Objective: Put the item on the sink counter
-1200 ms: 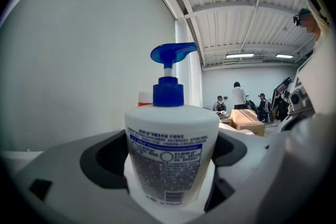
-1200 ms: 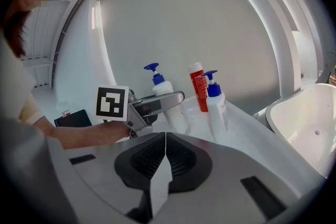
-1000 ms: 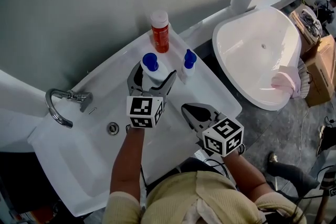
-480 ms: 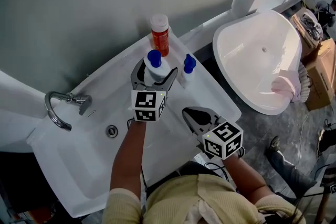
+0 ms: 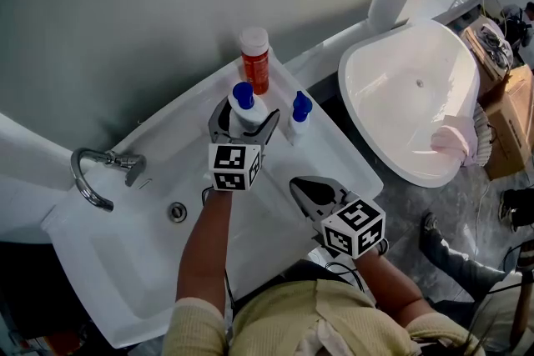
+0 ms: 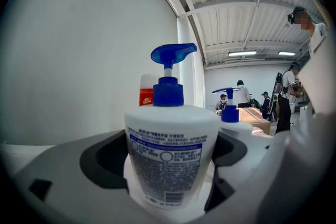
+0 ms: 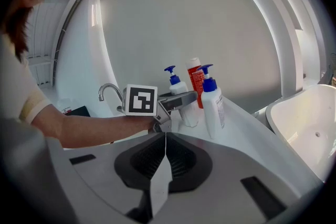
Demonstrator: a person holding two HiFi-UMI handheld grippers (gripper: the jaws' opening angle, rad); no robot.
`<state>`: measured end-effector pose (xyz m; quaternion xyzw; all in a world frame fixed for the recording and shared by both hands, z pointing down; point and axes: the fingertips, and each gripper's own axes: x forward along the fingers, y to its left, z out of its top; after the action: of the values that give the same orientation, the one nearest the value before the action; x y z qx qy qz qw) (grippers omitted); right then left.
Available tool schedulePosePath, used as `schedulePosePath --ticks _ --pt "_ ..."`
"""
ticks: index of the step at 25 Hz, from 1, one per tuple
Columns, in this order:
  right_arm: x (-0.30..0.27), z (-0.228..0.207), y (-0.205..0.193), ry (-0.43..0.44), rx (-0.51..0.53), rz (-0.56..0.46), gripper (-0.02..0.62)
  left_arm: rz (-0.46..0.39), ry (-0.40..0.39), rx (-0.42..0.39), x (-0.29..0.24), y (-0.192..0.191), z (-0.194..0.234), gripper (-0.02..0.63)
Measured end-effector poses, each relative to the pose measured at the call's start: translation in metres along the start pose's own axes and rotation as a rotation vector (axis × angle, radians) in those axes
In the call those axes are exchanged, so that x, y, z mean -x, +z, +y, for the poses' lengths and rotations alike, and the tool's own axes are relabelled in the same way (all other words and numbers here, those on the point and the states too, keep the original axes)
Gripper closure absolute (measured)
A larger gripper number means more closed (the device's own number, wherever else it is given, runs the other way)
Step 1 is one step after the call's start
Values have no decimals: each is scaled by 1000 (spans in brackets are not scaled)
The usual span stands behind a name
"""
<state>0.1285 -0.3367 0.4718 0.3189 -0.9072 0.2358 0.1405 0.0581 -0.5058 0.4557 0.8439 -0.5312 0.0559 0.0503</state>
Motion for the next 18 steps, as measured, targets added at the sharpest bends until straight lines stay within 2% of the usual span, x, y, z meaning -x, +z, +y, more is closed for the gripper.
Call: schedulePosePath --ticks 7,18 --pt "0 0 -2 -5 0 1 569 -43 -16 19 -1 -2 -1 127" --pt "-2 5 -1 -12 -3 -1 569 8 -20 14 -3 -3 -2 127"
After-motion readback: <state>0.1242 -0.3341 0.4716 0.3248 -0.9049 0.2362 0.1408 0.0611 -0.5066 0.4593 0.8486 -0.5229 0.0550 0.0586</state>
